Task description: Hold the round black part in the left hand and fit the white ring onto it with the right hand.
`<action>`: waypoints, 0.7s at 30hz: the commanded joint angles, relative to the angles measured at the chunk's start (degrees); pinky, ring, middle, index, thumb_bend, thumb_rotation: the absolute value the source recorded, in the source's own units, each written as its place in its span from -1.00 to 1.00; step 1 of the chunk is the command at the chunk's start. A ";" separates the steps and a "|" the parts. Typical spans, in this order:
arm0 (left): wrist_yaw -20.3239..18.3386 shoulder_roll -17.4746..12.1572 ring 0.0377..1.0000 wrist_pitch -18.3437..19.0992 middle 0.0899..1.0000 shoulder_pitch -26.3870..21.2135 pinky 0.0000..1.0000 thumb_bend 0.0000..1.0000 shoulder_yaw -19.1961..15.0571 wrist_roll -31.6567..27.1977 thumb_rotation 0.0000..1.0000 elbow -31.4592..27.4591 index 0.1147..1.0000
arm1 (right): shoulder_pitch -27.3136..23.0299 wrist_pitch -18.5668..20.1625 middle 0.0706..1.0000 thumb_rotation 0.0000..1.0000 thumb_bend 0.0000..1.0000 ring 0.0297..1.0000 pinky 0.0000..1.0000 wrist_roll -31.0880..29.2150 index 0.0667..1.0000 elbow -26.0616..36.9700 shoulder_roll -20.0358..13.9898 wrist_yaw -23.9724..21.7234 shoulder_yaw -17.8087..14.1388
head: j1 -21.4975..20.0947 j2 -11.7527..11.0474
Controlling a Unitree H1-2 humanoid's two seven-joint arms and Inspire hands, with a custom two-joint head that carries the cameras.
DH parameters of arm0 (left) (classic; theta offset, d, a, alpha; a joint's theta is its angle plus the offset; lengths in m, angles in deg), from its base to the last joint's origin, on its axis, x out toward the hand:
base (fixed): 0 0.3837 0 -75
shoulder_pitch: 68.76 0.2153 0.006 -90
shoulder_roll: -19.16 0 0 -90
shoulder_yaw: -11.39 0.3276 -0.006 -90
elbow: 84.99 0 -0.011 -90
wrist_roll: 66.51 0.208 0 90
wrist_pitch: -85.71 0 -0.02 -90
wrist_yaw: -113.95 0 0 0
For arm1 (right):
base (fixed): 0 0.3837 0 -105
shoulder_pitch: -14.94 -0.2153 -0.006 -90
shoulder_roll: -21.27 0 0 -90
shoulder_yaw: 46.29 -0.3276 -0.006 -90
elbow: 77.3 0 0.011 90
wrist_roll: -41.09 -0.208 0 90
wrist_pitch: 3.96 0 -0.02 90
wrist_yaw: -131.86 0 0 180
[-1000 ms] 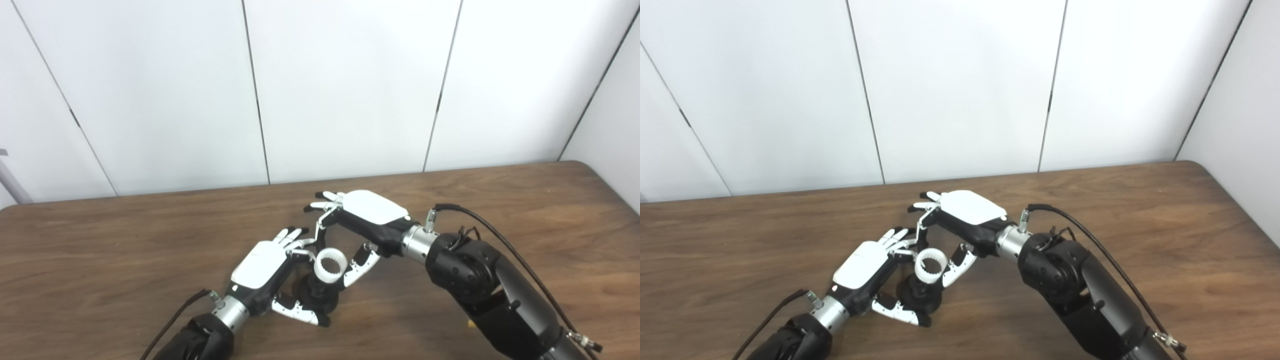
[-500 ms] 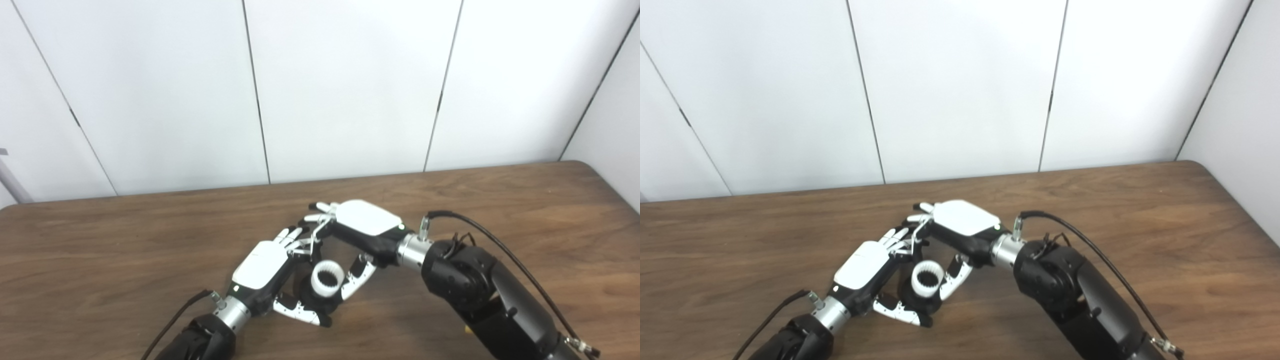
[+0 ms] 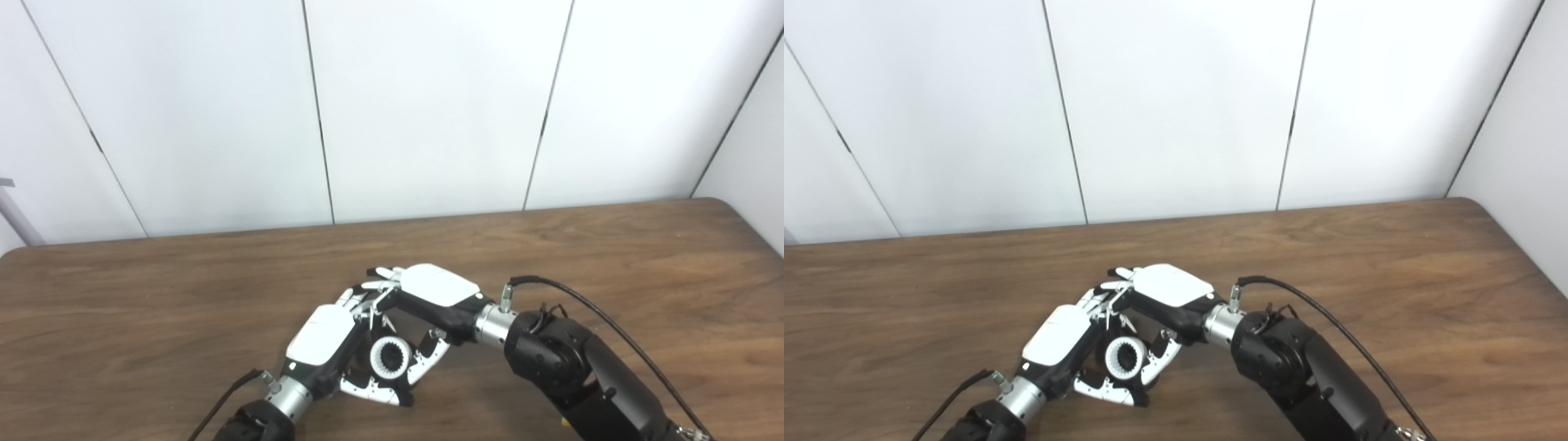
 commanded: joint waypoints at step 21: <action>-5.37 -1.20 0.93 -1.23 0.69 2.57 1.00 0.04 3.78 1.11 -0.90 4.25 -0.17 | -1.87 -2.01 0.81 -0.75 0.04 1.00 1.00 -2.12 -0.12 2.09 0.27 0.74 -2.23 | -0.84 -0.69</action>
